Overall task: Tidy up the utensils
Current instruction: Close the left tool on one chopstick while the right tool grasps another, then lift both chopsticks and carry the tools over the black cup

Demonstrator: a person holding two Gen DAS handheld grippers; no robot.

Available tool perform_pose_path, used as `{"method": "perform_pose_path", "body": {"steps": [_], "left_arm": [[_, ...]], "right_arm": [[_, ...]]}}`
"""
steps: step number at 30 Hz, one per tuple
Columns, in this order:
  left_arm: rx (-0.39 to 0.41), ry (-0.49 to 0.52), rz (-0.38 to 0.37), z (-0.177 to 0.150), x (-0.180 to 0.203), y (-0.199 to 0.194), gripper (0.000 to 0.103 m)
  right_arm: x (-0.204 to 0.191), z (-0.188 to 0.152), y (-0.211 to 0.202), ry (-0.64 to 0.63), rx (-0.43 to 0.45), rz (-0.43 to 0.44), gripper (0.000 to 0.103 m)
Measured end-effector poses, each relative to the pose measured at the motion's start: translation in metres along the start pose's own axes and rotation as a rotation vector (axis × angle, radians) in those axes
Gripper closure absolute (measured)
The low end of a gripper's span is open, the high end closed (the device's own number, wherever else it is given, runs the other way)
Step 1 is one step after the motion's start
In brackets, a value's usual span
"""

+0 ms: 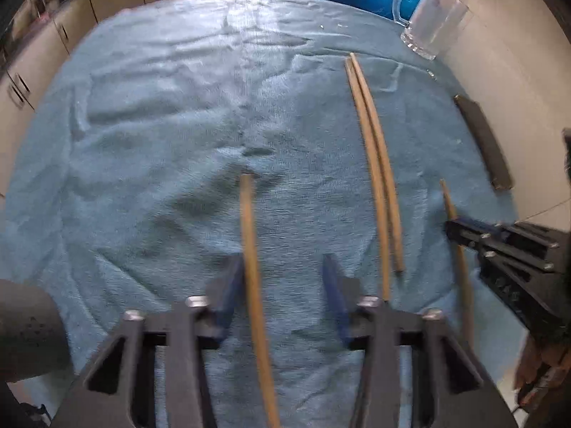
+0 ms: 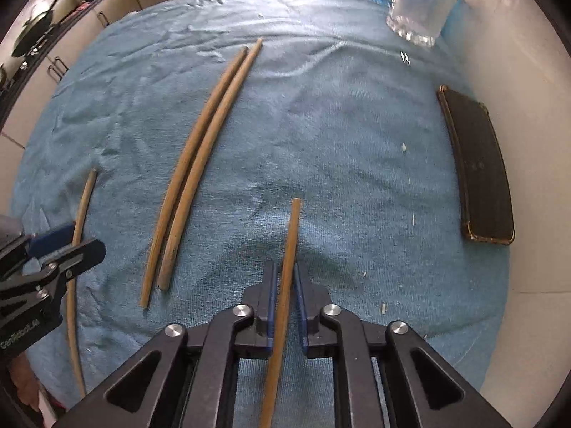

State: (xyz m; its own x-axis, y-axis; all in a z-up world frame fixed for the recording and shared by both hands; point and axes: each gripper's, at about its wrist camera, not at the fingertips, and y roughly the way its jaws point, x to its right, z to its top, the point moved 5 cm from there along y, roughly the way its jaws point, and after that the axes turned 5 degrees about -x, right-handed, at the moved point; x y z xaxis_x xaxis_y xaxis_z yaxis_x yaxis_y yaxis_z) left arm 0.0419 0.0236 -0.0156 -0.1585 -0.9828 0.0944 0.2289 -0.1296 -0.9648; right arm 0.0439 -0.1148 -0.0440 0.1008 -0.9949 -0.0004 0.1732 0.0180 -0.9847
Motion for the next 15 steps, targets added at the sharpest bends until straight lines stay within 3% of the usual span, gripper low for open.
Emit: {"method": "perform_pose_path", "body": {"steps": [5, 9, 15], "left_arm": [[0.055, -0.038, -0.059, -0.015, -0.013, -0.014, 0.096], [0.158, -0.06, -0.128, -0.033, -0.017, -0.045, 0.096], [0.303, -0.054, -0.159, -0.062, -0.013, -0.09, 0.096]], "right_arm": [[0.0, -0.017, -0.011, 0.033, 0.117, 0.071, 0.097], [-0.003, -0.036, -0.033, 0.044, 0.214, 0.116, 0.097], [-0.017, -0.065, -0.081, 0.045, 0.377, 0.18, 0.097]]}}
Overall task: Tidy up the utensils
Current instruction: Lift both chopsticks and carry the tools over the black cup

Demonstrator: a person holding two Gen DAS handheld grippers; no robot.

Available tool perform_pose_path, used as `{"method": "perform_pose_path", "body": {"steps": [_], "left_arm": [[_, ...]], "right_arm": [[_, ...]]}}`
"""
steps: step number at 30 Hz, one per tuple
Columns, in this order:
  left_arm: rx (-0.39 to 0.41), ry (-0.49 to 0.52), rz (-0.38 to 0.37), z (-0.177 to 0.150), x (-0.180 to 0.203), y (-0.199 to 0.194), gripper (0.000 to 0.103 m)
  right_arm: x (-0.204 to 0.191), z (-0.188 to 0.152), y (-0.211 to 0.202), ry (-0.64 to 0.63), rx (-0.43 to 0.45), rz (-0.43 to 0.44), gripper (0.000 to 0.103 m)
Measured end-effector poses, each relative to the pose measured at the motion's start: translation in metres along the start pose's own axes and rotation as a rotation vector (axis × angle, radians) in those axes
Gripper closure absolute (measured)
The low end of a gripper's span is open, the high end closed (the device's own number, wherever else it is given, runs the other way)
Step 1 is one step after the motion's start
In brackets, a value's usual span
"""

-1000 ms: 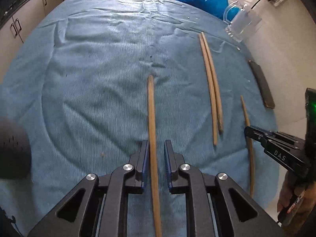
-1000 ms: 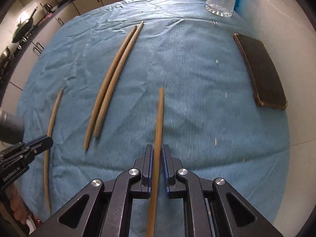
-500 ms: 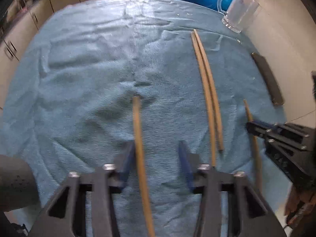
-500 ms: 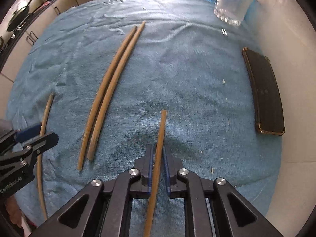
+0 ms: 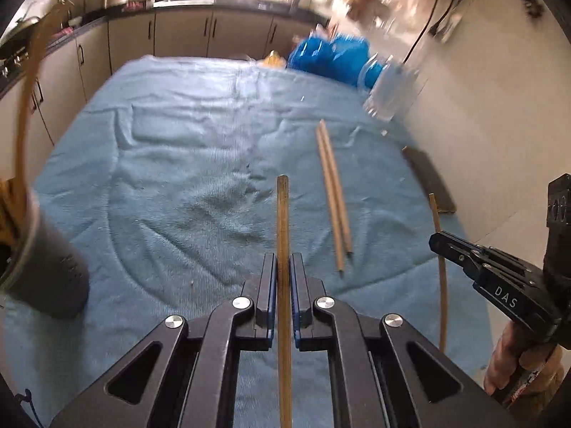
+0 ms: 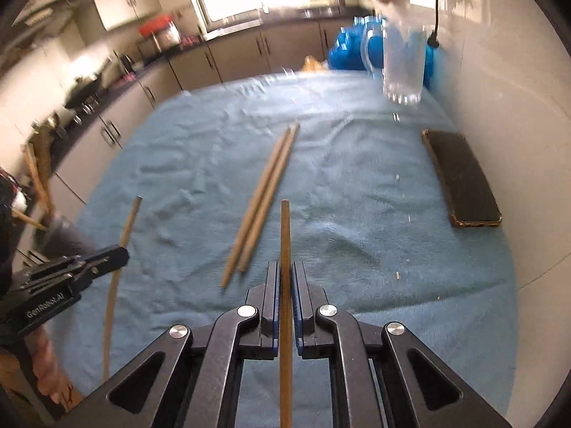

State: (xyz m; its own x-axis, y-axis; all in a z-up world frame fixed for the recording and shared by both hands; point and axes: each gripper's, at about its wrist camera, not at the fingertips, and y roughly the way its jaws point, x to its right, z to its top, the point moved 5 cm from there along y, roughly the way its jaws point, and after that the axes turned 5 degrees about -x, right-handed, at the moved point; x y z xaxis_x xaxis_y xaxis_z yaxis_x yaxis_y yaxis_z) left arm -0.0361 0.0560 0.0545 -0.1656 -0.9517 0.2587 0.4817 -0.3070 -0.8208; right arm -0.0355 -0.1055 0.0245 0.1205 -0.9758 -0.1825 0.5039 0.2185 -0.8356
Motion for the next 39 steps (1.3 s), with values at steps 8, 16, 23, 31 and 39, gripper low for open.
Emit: {"method": "perform_pose_path", "body": {"steps": [8, 16, 23, 31, 39], "left_arm": [[0.225, 0.011, 0.055, -0.023, 0.008, -0.068, 0.096], [0.411, -0.014, 0.111, -0.035, -0.002, -0.128, 0.096], [0.539, -0.044, 0.167, -0.038, -0.015, -0.166, 0.096], [0.67, -0.085, 0.214, -0.037, -0.039, -0.212, 0.096], [0.774, -0.152, 0.278, -0.023, -0.081, -0.248, 0.096]], "right_arm": [[-0.024, -0.017, -0.06, -0.015, 0.195, 0.023, 0.097], [-0.056, -0.027, -0.105, -0.047, 0.363, 0.053, 0.097], [-0.088, -0.027, -0.129, -0.091, 0.461, 0.076, 0.097], [-0.121, -0.018, -0.139, -0.124, 0.499, 0.132, 0.097], [-0.161, 0.01, -0.142, -0.131, 0.515, 0.257, 0.097]]}}
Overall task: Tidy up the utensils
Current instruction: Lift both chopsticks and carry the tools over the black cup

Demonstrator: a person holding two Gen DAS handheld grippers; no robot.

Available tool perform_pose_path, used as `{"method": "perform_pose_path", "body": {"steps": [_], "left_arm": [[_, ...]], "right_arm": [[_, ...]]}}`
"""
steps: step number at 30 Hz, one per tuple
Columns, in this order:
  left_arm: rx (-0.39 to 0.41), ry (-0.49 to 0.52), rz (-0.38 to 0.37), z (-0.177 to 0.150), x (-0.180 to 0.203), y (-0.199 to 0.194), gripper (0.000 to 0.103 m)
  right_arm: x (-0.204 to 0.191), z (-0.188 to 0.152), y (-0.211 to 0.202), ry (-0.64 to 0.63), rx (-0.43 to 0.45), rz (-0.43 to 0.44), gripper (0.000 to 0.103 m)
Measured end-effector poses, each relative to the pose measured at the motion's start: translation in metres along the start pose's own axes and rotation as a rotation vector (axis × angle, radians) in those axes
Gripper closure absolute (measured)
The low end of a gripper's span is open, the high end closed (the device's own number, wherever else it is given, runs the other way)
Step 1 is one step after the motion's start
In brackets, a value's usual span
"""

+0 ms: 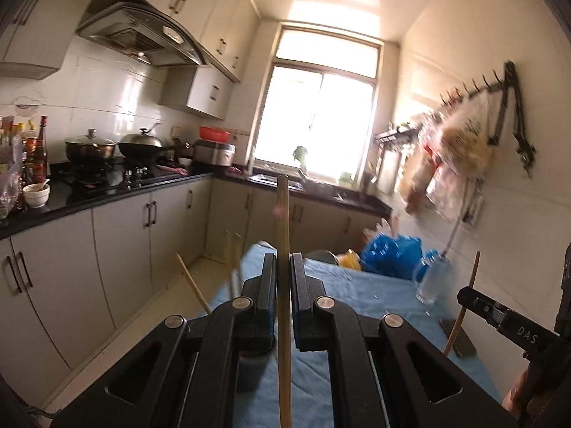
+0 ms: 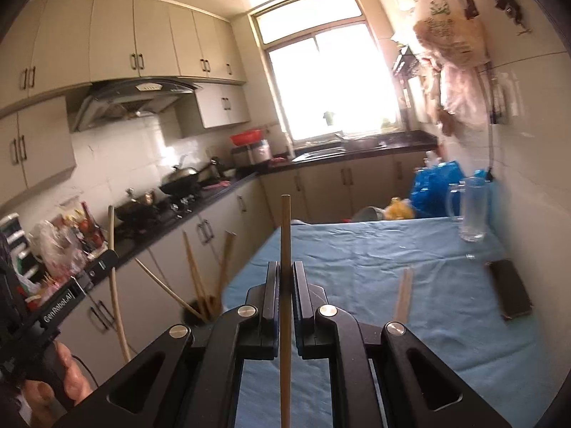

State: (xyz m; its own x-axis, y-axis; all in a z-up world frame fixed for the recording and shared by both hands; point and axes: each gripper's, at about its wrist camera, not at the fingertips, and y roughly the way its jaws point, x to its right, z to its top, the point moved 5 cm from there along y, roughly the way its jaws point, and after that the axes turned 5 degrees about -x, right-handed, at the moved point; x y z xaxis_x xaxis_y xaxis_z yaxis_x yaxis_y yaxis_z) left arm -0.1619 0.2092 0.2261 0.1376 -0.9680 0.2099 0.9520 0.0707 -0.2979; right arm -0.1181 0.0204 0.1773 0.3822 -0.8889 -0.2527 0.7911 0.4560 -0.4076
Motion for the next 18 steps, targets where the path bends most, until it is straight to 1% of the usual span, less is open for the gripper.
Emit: {"method": "perform_pose_path", "body": {"steps": [2, 6, 10, 12, 13, 18], "left_arm": [[0.021, -0.012, 0.028, 0.01, -0.013, 0.008, 0.096], [0.048, -0.049, 0.04, 0.029, -0.031, 0.027, 0.096], [0.094, -0.068, 0.068, 0.043, -0.042, 0.048, 0.096], [0.101, -0.079, 0.076, 0.048, -0.046, 0.059, 0.096], [0.105, -0.086, 0.074, 0.05, -0.048, 0.067, 0.096], [0.131, -0.082, 0.122, 0.055, -0.055, 0.098, 0.096]], "right_arm": [[-0.009, 0.011, 0.013, 0.011, 0.0, 0.043, 0.097], [-0.028, 0.032, 0.038, 0.007, 0.028, 0.089, 0.097], [-0.046, 0.051, 0.066, 0.027, 0.049, 0.146, 0.097], [-0.057, 0.059, 0.08, 0.037, 0.059, 0.172, 0.097], [-0.06, 0.061, 0.085, 0.04, 0.062, 0.179, 0.097], [-0.082, 0.075, 0.116, 0.033, 0.095, 0.196, 0.096]]}}
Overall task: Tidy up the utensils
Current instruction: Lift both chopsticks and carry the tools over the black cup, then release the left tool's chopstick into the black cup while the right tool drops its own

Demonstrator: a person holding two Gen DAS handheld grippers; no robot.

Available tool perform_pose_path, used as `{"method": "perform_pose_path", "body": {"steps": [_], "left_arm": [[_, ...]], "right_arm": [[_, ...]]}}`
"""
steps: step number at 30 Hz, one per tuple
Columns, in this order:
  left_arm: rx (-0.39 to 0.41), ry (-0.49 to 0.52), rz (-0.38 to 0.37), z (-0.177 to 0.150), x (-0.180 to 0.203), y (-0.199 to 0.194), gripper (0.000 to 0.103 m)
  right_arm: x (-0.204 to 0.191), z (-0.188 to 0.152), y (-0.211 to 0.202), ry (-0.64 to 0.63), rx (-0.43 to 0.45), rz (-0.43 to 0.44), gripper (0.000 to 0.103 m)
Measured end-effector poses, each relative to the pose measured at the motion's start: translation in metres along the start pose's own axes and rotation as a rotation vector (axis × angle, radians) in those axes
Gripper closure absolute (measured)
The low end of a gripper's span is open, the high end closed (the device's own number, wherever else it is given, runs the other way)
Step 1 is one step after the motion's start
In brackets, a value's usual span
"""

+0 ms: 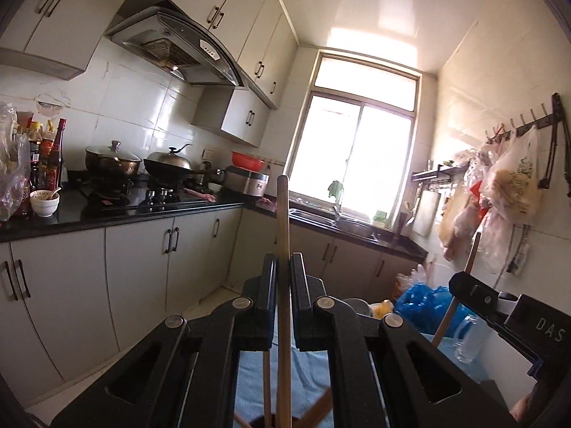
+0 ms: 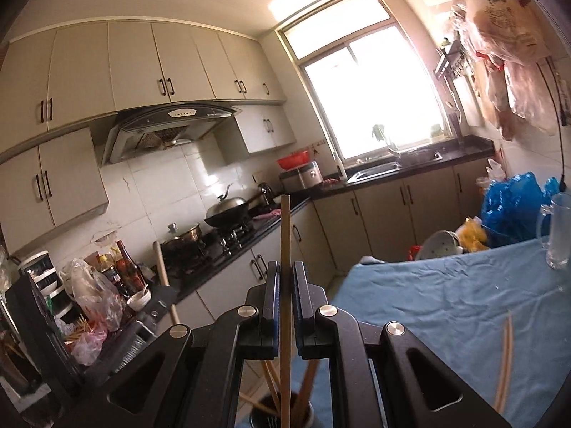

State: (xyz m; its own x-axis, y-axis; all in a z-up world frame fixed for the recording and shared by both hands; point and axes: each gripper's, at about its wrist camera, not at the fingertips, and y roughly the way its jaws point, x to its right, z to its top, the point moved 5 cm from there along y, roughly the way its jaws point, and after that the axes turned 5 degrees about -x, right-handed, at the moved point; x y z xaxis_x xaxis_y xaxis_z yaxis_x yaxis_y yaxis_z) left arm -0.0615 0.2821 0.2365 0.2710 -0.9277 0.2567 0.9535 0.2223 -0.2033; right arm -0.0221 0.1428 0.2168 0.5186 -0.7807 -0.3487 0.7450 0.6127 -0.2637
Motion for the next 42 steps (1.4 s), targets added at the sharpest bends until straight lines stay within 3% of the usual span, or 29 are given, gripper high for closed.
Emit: {"method": "perform_pose_path", "body": {"steps": [10, 23, 24, 26, 27, 28, 29, 30, 33, 42], "left_arm": [[-0.083, 0.015, 0.041, -0.033, -0.006, 0.045, 0.096], [-0.112, 0.035, 0.075, -0.047, -0.01, 0.043, 0.096], [-0.122, 0.043, 0.088, -0.047, -0.011, 0.042, 0.091], [-0.124, 0.049, 0.117, -0.046, -0.012, 0.036, 0.069], [-0.117, 0.049, 0.133, -0.044, -0.014, 0.032, 0.053], [-0.104, 0.048, 0.144, -0.043, -0.015, 0.026, 0.049], [-0.094, 0.05, 0.15, -0.041, -0.014, 0.022, 0.049], [-0.086, 0.061, 0.161, -0.039, -0.014, 0.015, 0.047], [-0.094, 0.091, 0.18, -0.037, -0.011, 0.001, 0.039], [-0.146, 0.144, 0.164, -0.049, 0.01, -0.039, 0.036]], "right_arm": [[0.01, -0.026, 0.052, -0.012, -0.07, -0.031, 0.096], [0.011, -0.054, 0.057, -0.052, -0.139, -0.05, 0.095], [0.01, -0.055, 0.056, -0.056, -0.14, -0.052, 0.095], [0.009, -0.055, 0.054, -0.058, -0.138, -0.055, 0.091], [0.01, -0.055, 0.052, -0.056, -0.137, -0.054, 0.089], [0.009, -0.055, 0.051, -0.054, -0.136, -0.054, 0.08], [0.011, -0.053, 0.047, -0.051, -0.129, -0.058, 0.071], [0.01, -0.053, 0.046, -0.05, -0.124, -0.062, 0.069], [0.015, -0.051, 0.035, -0.048, -0.107, -0.081, 0.068], [0.051, -0.058, -0.011, 0.037, -0.097, -0.162, 0.059]]}}
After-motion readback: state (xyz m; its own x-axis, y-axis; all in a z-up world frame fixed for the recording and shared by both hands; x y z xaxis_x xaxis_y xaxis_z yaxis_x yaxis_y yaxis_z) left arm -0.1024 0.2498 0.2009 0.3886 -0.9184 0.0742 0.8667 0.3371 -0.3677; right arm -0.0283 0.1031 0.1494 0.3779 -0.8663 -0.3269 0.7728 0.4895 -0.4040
